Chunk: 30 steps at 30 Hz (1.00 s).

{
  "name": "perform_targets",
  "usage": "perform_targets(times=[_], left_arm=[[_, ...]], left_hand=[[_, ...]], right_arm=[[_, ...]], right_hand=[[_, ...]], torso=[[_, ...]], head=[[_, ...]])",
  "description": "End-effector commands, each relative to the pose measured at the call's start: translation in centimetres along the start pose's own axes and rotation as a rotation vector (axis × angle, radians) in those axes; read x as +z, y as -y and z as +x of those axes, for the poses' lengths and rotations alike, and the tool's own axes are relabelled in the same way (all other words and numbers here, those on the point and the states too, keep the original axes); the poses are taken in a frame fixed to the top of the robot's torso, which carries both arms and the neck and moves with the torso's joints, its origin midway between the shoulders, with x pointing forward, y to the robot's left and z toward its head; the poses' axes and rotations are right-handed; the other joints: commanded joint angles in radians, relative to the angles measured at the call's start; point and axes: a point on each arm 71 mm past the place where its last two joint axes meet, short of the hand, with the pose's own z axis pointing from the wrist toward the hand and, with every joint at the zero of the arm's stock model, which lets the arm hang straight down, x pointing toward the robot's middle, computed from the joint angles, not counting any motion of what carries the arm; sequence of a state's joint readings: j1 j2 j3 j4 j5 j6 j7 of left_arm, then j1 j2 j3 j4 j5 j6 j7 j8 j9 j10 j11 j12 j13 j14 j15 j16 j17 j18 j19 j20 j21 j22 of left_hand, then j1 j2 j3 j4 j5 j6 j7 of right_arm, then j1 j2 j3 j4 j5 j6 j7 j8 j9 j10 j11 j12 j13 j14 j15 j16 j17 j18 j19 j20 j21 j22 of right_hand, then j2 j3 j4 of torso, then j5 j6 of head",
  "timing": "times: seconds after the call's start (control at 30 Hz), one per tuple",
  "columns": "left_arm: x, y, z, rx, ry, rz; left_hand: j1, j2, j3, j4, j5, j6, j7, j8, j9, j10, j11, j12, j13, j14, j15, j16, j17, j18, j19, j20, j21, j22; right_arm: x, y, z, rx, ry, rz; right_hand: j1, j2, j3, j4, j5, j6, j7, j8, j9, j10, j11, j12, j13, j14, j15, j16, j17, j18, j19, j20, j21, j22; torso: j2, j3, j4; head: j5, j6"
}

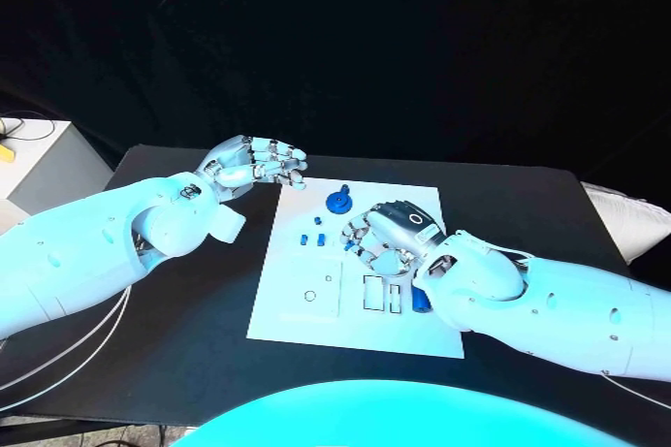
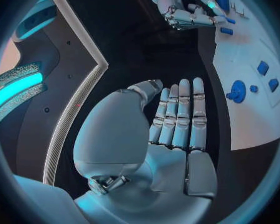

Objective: Assemble the parts on the task board

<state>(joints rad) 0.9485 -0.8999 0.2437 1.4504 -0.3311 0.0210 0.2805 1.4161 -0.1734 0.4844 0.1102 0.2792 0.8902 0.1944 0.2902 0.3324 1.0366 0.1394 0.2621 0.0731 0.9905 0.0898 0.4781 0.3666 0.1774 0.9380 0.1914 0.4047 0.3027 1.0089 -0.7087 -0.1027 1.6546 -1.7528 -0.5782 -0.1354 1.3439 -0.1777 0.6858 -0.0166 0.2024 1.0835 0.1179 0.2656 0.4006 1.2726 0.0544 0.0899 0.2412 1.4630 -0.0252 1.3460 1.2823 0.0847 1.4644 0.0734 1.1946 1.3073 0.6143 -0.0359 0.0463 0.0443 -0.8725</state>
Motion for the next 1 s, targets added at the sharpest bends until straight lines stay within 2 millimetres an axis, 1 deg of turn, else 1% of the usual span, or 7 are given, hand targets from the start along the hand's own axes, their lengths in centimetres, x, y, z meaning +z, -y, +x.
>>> perform_targets(times=[0.03, 0.2, 0.4, 0.5, 0.63, 0.77, 1.0], left_arm=[[0.2, 0.1, 0.2, -0.006, 0.004, 0.013], [0.3, 0.2, 0.5, -0.011, 0.002, 0.015], [0.4, 0.2, 0.8, -0.015, -0.005, 0.015], [0.4, 0.2, 0.9, -0.016, -0.006, 0.015], [0.5, 0.2, 0.9, -0.016, -0.005, 0.015], [0.5, 0.2, 0.9, -0.017, -0.007, 0.015], [0.5, 0.1, 0.9, -0.017, -0.006, 0.014]], left_hand=[[0.008, -0.002, -0.001, -0.005, 0.000, 0.003, 0.007, -0.006, -0.001, 0.001, 0.006, -0.005, -0.002, 0.006, 0.004, -0.004, 0.001, 0.002, 0.006, -0.001, -0.004, 0.001], [0.007, -0.002, -0.002, -0.004, 0.000, 0.003, 0.007, -0.006, -0.001, 0.001, 0.006, -0.005, -0.002, 0.006, 0.004, -0.005, 0.001, 0.002, 0.006, -0.001, -0.004, 0.001], [0.007, -0.002, -0.002, -0.004, 0.000, 0.003, 0.007, -0.006, -0.001, 0.001, 0.006, -0.005, -0.002, 0.006, 0.004, -0.005, 0.001, 0.002, 0.006, -0.001, -0.004, 0.001], [0.007, -0.002, -0.002, -0.004, 0.000, 0.003, 0.007, -0.006, -0.001, 0.001, 0.006, -0.005, -0.002, 0.006, 0.004, -0.005, 0.001, 0.002, 0.006, -0.001, -0.004, 0.001], [0.007, -0.002, -0.002, -0.004, 0.000, 0.003, 0.007, -0.006, -0.001, 0.001, 0.006, -0.005, -0.002, 0.006, 0.004, -0.005, 0.001, 0.002, 0.006, -0.001, -0.004, 0.001], [0.005, -0.001, -0.003, -0.004, 0.000, 0.004, 0.008, -0.006, -0.002, 0.002, 0.006, -0.006, -0.002, 0.007, 0.005, -0.007, 0.002, 0.001, 0.006, -0.001, -0.004, 0.001], [0.005, -0.001, -0.003, -0.004, 0.000, 0.004, 0.008, -0.006, -0.002, 0.002, 0.006, -0.006, -0.002, 0.007, 0.005, -0.007, 0.002, 0.001, 0.006, -0.001, -0.004, 0.001]], right_arm=[[0.3, -1.0, 1.0, -0.042, -0.007, -0.047], [0.6, -1.6, 2.4, -0.035, -0.029, -0.047], [0.8, -1.9, 3.4, -0.035, -0.042, -0.040], [0.9, -2.2, 3.7, -0.034, -0.050, -0.043], [1.0, -2.4, 4.1, -0.035, -0.062, -0.045], [1.1, -2.3, 4.3, -0.041, -0.073, -0.043], [1.0, -2.1, 4.6, -0.059, -0.084, -0.036]], right_hand=[[0.000, 0.005, 0.005, -0.003, -0.001, 0.006, 0.002, 0.003, 0.001, 0.012, -0.006, 0.003, 0.001, 0.045, -0.007, -0.002, -0.001, -0.020, 0.032, -0.007, 0.005, 0.136], [0.000, 0.005, 0.005, -0.003, -0.001, 0.006, 0.002, 0.003, 0.002, 0.012, -0.006, 0.003, 0.001, 0.044, -0.007, -0.004, -0.003, -0.020, 0.031, -0.007, 0.003, 0.136], [0.000, 0.005, 0.005, -0.004, -0.001, 0.006, 0.002, 0.003, 0.002, 0.013, -0.006, 0.002, 0.001, 0.044, -0.007, -0.004, -0.004, -0.019, 0.031, -0.007, 0.003, 0.136], [0.000, 0.005, 0.005, -0.004, -0.001, 0.006, 0.002, 0.003, 0.002, 0.013, -0.006, 0.002, 0.001, 0.044, -0.007, -0.004, -0.004, -0.019, 0.031, -0.007, 0.003, 0.136], [0.000, 0.005, 0.005, -0.004, -0.001, 0.006, 0.002, 0.003, 0.002, 0.013, -0.006, 0.002, 0.001, 0.044, -0.007, -0.004, -0.004, -0.019, 0.031, -0.007, 0.003, 0.136], [-0.001, 0.005, 0.006, -0.005, -0.001, 0.006, 0.003, 0.003, 0.002, 0.013, -0.006, 0.002, 0.001, 0.044, -0.007, -0.006, -0.005, -0.019, 0.031, -0.008, 0.001, 0.136], [-0.001, 0.005, 0.006, -0.005, -0.001, 0.006, 0.003, 0.003, 0.002, 0.013, -0.006, 0.002, 0.001, 0.044, -0.007, -0.006, -0.005, -0.019, 0.031, -0.008, 0.001, 0.136]], torso=[[0.001, -0.0007, 0.0009], [0.001, -0.0014, 0.0011], [0.002, -0.0002, 0.0007], [0.001, -0.0001, -0.0008], [0.002, -0.0001, -0.0017], [0.001, -0.0006, -0.0010], [0.002, -0.0001, -0.0015]], head=[[0.013, 0.000], [0.023, 0.000], [0.037, 0.000], [0.046, 0.000], [0.051, 0.000], [0.054, 0.000], [0.057, 0.000]])
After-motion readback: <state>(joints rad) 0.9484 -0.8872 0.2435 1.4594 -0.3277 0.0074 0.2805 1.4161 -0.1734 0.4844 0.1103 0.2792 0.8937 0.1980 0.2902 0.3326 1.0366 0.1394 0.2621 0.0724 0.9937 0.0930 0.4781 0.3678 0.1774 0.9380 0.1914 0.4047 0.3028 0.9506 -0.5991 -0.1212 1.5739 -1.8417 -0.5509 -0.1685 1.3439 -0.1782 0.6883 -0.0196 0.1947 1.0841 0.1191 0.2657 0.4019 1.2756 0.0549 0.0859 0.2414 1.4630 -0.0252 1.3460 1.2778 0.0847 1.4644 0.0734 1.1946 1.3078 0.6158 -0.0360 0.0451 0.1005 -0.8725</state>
